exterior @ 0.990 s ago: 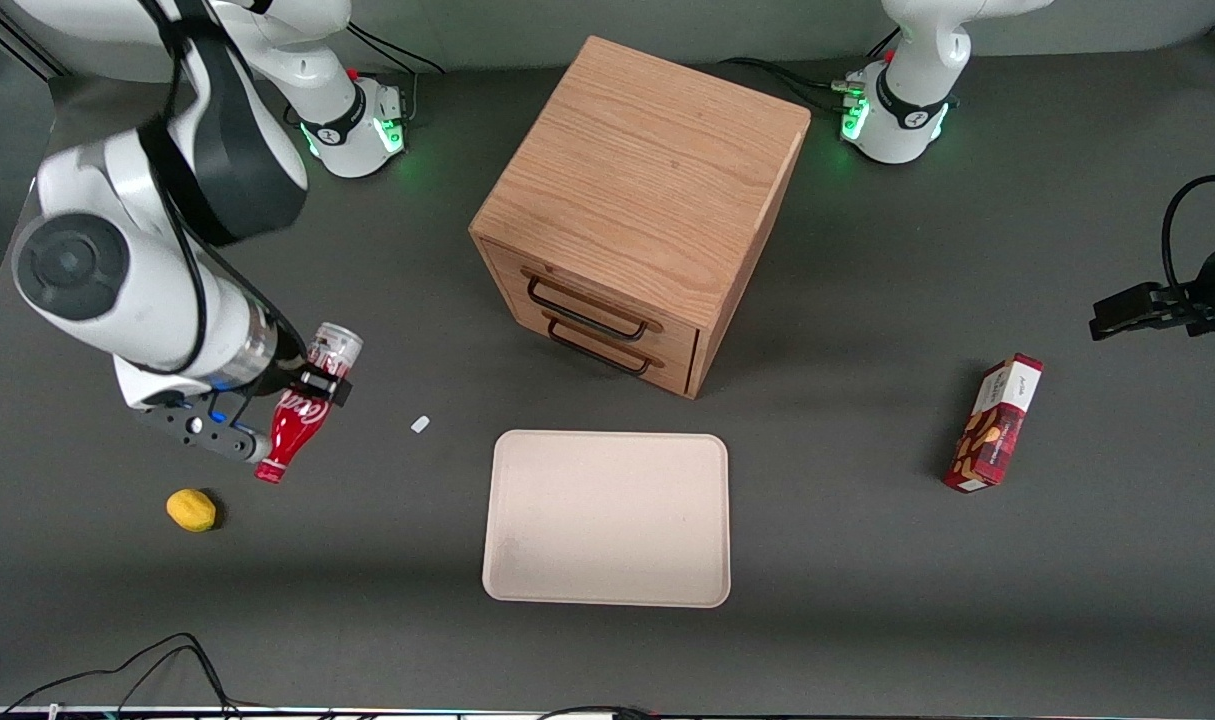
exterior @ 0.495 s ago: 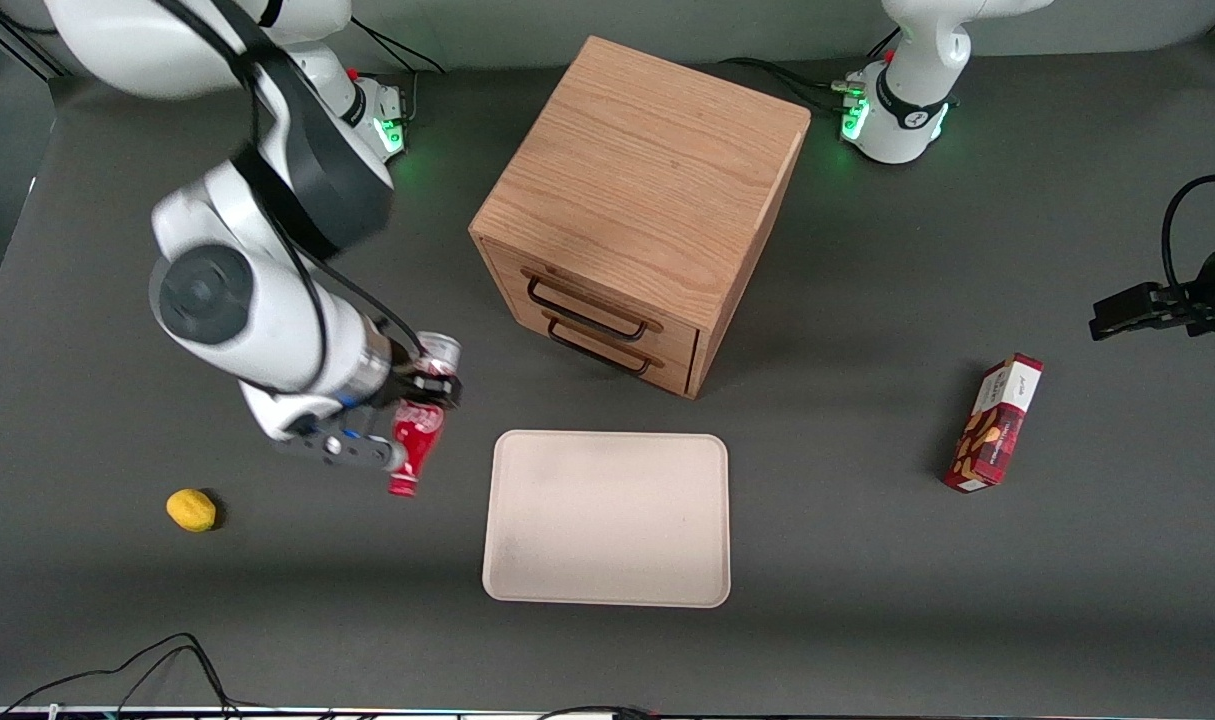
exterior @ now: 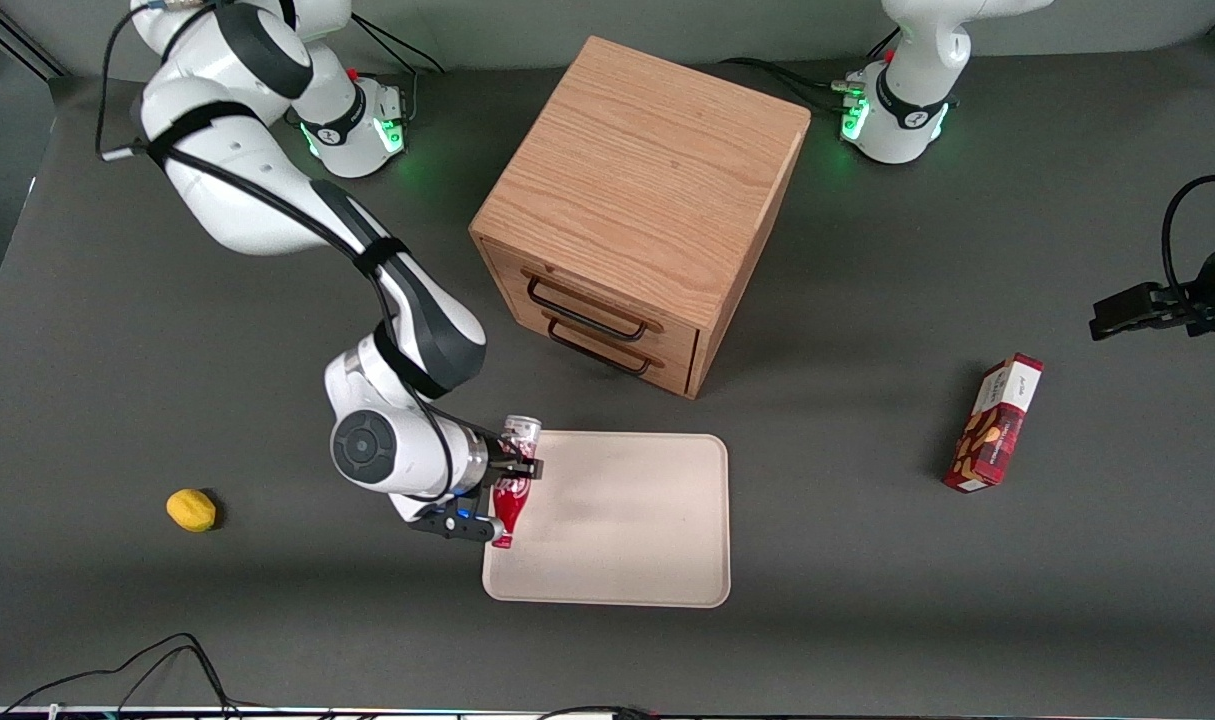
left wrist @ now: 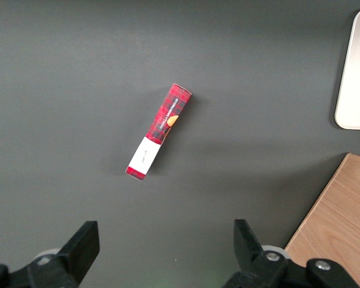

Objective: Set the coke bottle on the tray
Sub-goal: 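Lower the bottle onto the cream tray with the right gripper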

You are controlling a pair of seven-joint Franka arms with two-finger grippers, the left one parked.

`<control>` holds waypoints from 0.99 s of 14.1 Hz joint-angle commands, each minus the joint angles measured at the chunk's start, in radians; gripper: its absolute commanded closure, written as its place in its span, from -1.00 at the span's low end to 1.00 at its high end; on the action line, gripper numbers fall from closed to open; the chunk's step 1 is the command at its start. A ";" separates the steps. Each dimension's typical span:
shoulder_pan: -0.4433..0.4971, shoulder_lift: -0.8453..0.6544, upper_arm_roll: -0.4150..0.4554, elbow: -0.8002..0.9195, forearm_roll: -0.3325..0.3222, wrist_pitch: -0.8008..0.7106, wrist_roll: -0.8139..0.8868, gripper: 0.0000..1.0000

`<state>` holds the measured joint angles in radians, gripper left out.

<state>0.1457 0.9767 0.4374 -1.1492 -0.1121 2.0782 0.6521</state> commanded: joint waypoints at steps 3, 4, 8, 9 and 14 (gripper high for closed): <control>0.018 0.071 -0.019 0.059 -0.060 0.049 -0.014 1.00; 0.021 0.076 -0.025 0.059 -0.060 0.059 -0.014 1.00; 0.026 0.083 -0.032 0.060 -0.061 0.097 -0.014 -0.99; 0.029 0.083 -0.039 0.060 -0.060 0.102 -0.012 -1.00; 0.031 0.091 -0.040 0.054 -0.073 0.118 -0.012 -1.00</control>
<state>0.1606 1.0500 0.4086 -1.1242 -0.1552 2.1852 0.6505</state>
